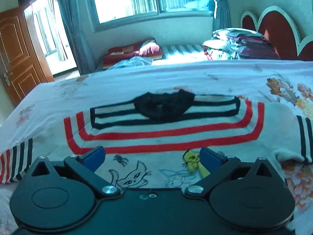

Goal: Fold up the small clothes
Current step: 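Reach the right gripper to a sleeve's black cuff and grasp it, then carry the held sleeve across the sweater front with the right gripper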

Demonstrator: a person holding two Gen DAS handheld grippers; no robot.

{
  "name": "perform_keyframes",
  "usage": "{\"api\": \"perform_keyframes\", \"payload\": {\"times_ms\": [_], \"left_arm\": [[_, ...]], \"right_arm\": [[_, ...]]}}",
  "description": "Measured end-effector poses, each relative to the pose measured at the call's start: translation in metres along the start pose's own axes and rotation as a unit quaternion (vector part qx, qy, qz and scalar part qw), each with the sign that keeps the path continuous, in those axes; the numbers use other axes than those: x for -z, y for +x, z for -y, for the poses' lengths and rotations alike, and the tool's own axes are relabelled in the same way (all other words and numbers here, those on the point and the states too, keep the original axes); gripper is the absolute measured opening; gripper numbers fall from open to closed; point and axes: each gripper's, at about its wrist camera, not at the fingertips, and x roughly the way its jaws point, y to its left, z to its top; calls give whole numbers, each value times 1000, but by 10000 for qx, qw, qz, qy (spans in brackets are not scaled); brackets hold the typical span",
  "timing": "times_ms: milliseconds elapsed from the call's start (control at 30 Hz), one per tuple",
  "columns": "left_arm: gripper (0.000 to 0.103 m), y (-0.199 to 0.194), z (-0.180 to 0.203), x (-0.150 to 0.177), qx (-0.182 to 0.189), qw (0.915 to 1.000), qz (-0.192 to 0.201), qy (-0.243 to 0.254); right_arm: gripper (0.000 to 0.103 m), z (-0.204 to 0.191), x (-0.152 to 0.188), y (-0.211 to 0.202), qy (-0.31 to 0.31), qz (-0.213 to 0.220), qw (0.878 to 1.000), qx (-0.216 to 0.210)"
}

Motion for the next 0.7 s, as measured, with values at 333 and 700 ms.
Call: {"api": "perform_keyframes", "payload": {"times_ms": [333,700], "left_arm": [[77,36,-102,27,752,9942,-462,-614],[71,44,-165,40,949,9896,-609,-896]], "right_arm": [[6,-210,69,-22,-2562,-7,9599,-1135],[7,-331,258,23,-4467,-947,8748,-1620]]}}
